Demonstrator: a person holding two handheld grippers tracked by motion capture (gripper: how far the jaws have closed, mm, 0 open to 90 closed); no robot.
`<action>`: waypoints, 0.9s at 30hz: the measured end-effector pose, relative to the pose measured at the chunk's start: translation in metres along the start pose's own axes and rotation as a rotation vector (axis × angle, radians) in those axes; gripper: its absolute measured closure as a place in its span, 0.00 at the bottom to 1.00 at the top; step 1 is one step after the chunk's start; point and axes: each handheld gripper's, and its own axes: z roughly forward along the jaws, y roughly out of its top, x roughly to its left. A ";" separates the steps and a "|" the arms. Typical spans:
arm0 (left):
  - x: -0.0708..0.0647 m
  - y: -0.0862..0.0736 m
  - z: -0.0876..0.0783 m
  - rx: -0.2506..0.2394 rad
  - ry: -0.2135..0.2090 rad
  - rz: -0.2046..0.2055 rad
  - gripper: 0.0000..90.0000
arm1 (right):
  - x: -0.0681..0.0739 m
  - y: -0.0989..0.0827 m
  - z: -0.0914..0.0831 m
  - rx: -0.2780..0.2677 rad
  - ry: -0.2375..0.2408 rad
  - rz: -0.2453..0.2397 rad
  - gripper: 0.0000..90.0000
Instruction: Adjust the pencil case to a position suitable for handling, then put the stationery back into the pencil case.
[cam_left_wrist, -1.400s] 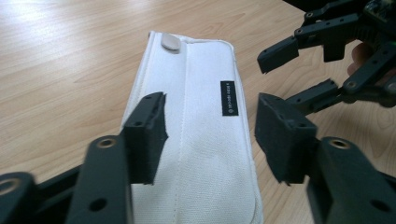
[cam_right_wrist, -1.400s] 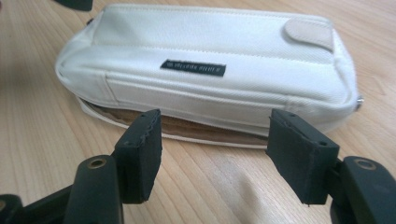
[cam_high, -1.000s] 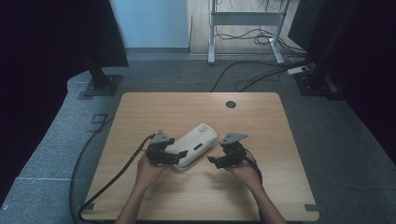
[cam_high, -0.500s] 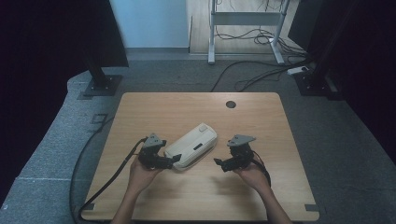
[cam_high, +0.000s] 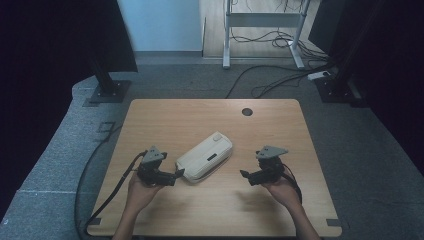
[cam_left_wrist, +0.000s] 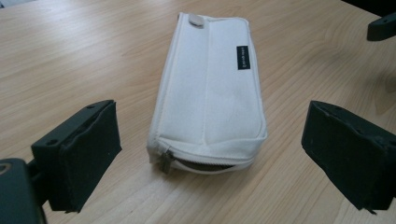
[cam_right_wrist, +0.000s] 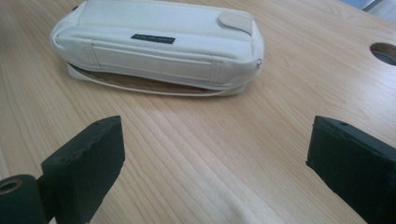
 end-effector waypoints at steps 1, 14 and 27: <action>0.000 -0.001 -0.001 0.008 0.005 0.003 0.04 | -0.001 -0.001 -0.002 0.000 -0.005 0.000 0.05; 0.000 -0.017 -0.004 0.041 0.033 0.013 0.00 | -0.014 -0.025 -0.022 -0.005 -0.045 0.042 0.06; 0.010 -0.049 -0.004 0.086 0.041 -0.035 0.00 | -0.021 -0.060 -0.026 0.012 -0.089 0.109 0.03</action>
